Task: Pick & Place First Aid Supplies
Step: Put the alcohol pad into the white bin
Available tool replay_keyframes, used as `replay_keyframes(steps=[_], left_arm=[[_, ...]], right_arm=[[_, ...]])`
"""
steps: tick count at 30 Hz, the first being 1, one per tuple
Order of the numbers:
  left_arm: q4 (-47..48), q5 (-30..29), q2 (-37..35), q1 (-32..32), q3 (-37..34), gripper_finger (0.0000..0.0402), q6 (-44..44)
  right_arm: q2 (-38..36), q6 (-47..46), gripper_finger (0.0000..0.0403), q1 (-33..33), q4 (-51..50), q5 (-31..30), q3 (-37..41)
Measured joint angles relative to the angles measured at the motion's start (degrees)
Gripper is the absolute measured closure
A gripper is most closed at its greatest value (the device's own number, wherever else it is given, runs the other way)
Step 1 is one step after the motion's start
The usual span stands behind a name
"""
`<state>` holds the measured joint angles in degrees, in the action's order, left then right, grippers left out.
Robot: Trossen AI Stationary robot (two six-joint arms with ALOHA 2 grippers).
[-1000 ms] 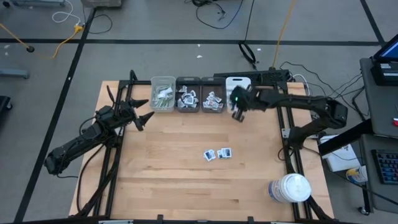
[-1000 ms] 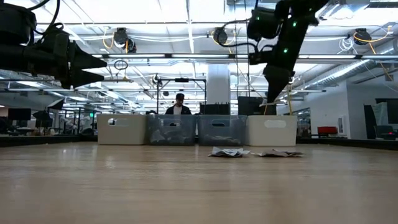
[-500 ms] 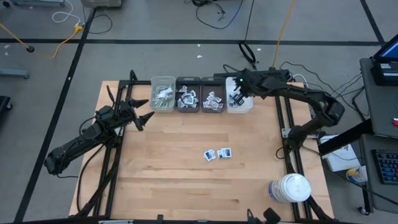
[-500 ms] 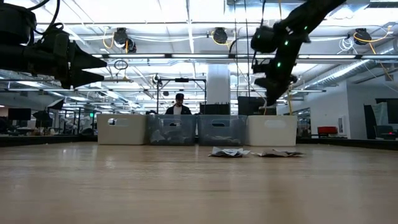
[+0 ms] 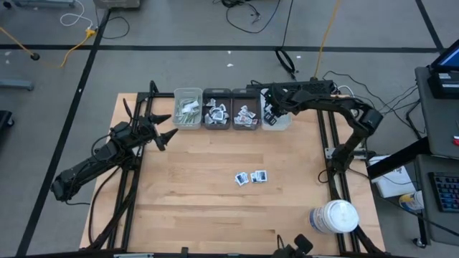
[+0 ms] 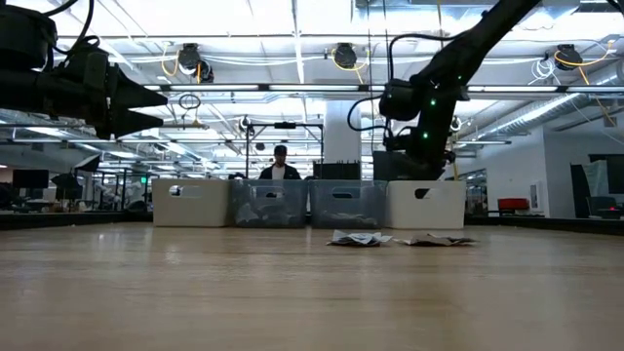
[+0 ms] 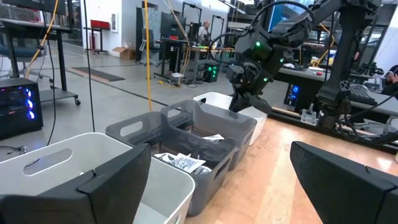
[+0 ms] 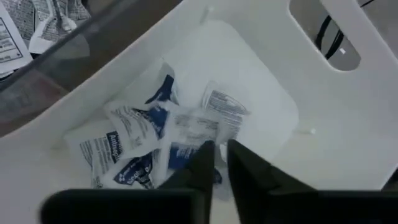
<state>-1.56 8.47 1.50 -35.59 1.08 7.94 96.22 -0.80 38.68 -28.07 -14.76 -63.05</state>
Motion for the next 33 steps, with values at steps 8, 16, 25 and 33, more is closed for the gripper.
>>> replay_keyframes(steps=[8,16,25,33], left_arm=[[0.0,0.0,0.0,0.0,0.0,0.0009,0.0],[0.0,0.0,0.0,0.0,0.0,0.0009,0.0],[0.0,0.0,0.0,0.0,0.0,0.0009,0.0],[0.0,0.0,0.0,0.0,0.0,0.0009,0.0]], right_arm=[[-1.7,-0.1,0.0242,0.0,0.2,-3.1,0.0],[-2.1,-0.4,0.0167,-0.5,-0.5,-3.0,-0.1],[-6.8,-20.9,0.0165,-5.1,-15.0,0.0,-4.5],[-8.3,-43.6,0.0165,-10.6,-26.5,7.8,-6.8]])
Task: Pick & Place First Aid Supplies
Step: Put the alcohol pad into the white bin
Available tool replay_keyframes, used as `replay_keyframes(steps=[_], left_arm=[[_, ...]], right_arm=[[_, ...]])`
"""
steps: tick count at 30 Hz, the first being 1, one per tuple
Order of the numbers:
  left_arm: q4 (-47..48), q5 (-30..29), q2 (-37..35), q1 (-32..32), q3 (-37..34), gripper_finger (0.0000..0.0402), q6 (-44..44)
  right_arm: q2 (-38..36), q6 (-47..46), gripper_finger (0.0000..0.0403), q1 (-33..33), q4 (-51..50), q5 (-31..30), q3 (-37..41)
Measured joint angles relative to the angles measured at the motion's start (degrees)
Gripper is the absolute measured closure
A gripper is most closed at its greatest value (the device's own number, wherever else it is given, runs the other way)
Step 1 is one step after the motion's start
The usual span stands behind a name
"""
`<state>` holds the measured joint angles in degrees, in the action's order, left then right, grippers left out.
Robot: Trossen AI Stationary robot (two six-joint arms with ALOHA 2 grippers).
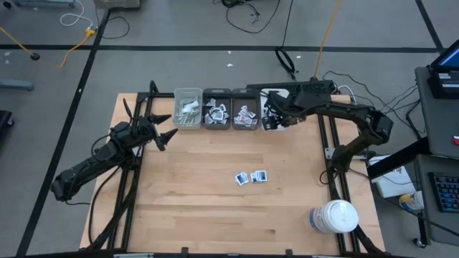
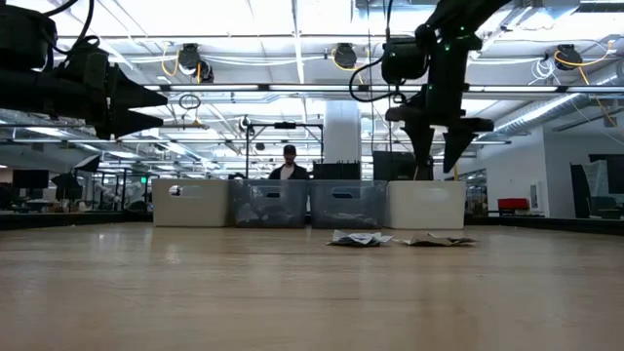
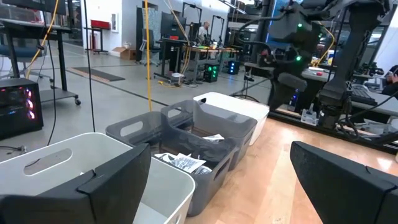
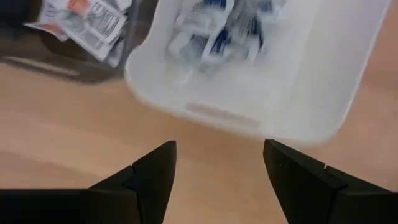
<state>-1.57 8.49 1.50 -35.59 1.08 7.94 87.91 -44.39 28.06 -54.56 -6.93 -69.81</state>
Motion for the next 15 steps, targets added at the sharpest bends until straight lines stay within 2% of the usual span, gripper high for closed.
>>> replay_keyframes(steps=[4,15], left_arm=[[0.0,0.0,0.0,0.0,0.0,0.0009,0.0],[0.0,0.0,0.0,0.0,0.0,0.0009,0.0]], right_arm=[[-1.2,-8.2,0.0165,-3.4,-2.9,0.8,0.0],[-2.4,-15.4,0.0165,-18.4,0.1,-0.7,2.6]])
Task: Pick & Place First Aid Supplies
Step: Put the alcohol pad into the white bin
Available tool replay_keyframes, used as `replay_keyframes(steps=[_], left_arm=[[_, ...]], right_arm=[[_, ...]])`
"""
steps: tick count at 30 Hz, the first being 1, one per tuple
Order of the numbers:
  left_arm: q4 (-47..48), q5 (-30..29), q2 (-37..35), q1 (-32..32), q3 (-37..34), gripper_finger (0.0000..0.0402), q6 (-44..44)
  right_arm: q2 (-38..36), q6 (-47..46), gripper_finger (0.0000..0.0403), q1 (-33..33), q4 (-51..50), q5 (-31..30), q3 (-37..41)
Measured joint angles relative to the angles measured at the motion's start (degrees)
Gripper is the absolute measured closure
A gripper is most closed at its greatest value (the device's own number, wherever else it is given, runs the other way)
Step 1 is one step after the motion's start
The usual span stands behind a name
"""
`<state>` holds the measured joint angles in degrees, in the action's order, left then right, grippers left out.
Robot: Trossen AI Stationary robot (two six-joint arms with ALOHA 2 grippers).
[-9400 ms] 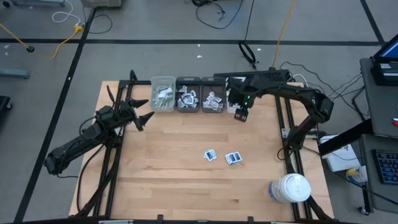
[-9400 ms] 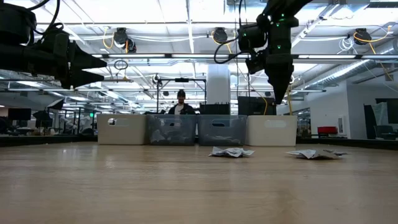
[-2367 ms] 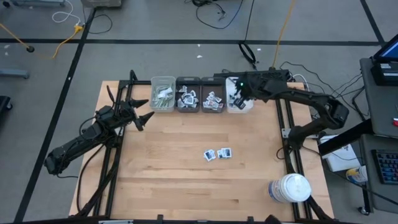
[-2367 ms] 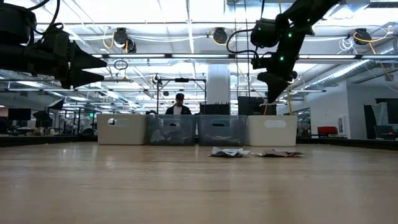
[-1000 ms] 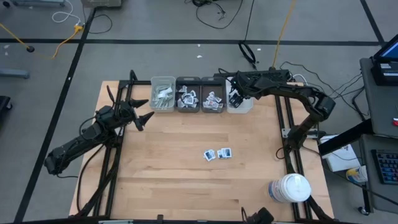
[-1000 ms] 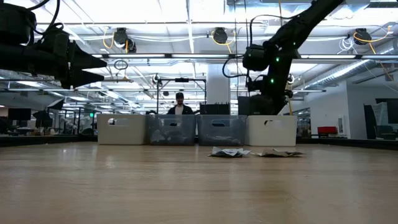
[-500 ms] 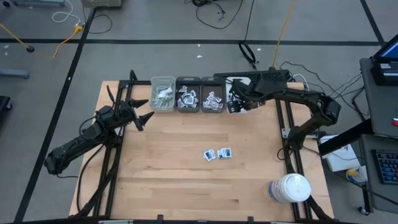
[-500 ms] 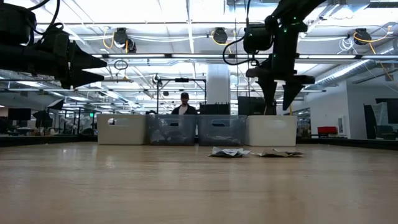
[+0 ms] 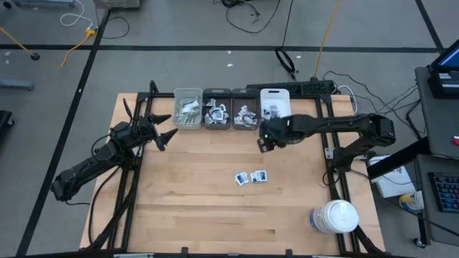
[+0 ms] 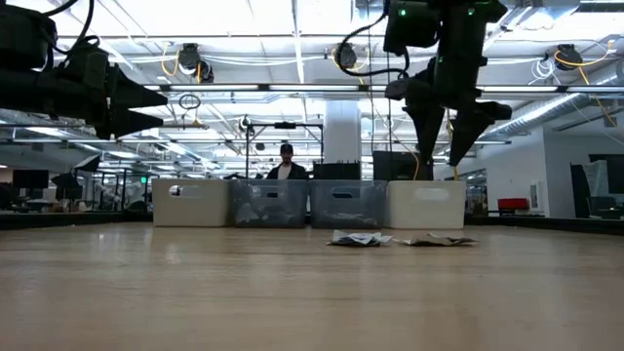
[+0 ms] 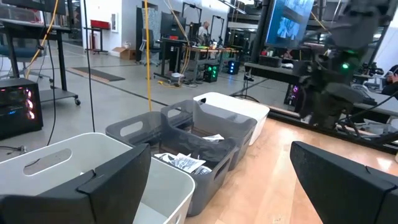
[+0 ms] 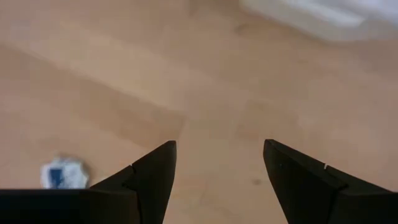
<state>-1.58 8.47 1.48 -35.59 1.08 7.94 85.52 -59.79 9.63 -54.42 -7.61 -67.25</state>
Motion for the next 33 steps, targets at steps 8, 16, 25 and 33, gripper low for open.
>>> replay_keyframes(steps=[8,16,25,33], left_arm=[[0.0,0.0,0.0,0.0,0.0,0.0009,0.0],[0.0,0.0,0.0,0.0,0.0,0.0009,0.0],[0.0,0.0,0.0,0.0,0.0,0.0009,0.0],[0.0,0.0,0.0,0.0,0.0,0.0009,0.0]], right_arm=[[1.5,-7.3,0.0165,-10.6,4.9,-1.6,0.2],[6.0,-12.1,0.0165,-19.3,12.1,-1.2,0.2],[10.7,-15.9,0.0165,-24.7,14.9,0.4,0.2],[10.9,-15.7,0.0165,-25.1,14.5,-1.8,0.2]])
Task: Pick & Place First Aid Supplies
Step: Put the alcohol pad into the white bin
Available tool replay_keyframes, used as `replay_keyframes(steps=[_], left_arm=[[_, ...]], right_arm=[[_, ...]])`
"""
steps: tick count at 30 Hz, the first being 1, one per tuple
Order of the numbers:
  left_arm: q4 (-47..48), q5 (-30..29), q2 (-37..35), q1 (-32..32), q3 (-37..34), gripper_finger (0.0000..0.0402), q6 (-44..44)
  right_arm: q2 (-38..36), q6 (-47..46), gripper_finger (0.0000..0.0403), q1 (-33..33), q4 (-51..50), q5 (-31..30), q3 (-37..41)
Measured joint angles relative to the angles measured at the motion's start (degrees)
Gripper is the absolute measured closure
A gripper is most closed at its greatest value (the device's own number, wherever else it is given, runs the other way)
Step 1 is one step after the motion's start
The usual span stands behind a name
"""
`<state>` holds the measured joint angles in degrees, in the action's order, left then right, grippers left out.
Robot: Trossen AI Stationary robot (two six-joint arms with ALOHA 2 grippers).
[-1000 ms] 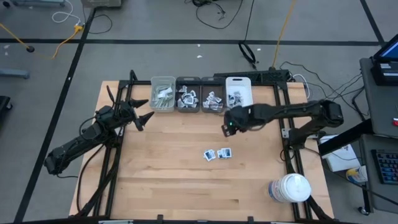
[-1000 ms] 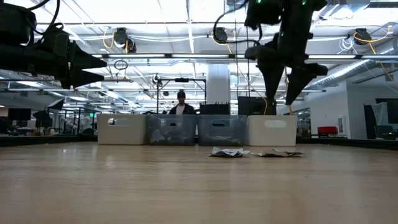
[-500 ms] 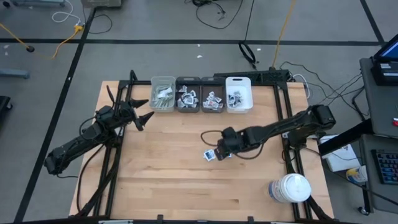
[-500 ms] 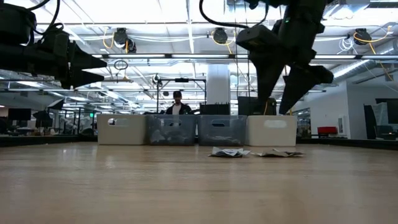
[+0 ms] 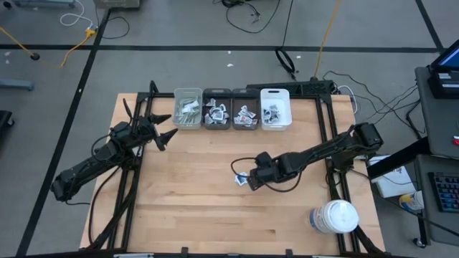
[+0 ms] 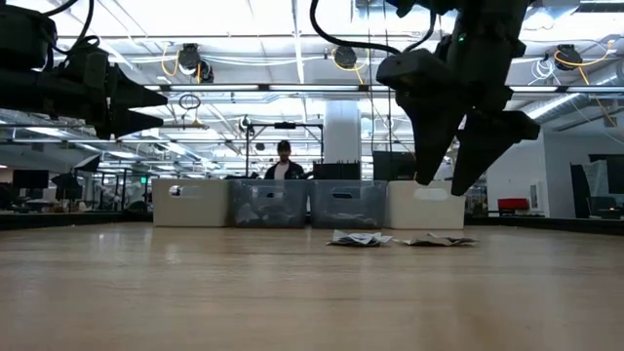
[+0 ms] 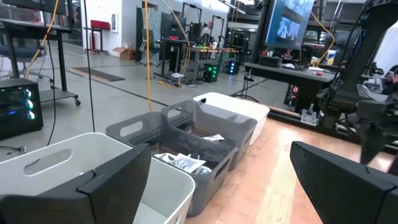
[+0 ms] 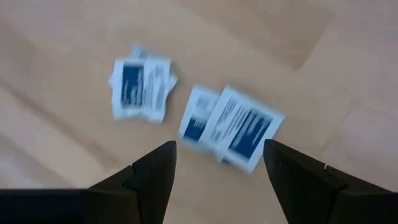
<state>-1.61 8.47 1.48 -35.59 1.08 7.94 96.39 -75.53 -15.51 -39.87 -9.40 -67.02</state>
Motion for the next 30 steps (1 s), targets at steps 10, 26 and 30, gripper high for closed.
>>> replay_keyframes(steps=[10,26,30], left_arm=[[0.0,0.0,0.0,0.0,0.0,0.0009,0.0],[0.0,0.0,0.0,0.0,0.0,0.0009,0.0],[0.0,0.0,0.0,0.0,0.0,0.0009,0.0]], right_arm=[[4.7,5.3,0.0165,0.9,-0.2,-4.1,0.0],[10.3,7.4,0.0252,1.5,3.2,-3.8,-0.2],[10.1,7.3,0.0301,1.6,4.8,-2.4,-0.1]])
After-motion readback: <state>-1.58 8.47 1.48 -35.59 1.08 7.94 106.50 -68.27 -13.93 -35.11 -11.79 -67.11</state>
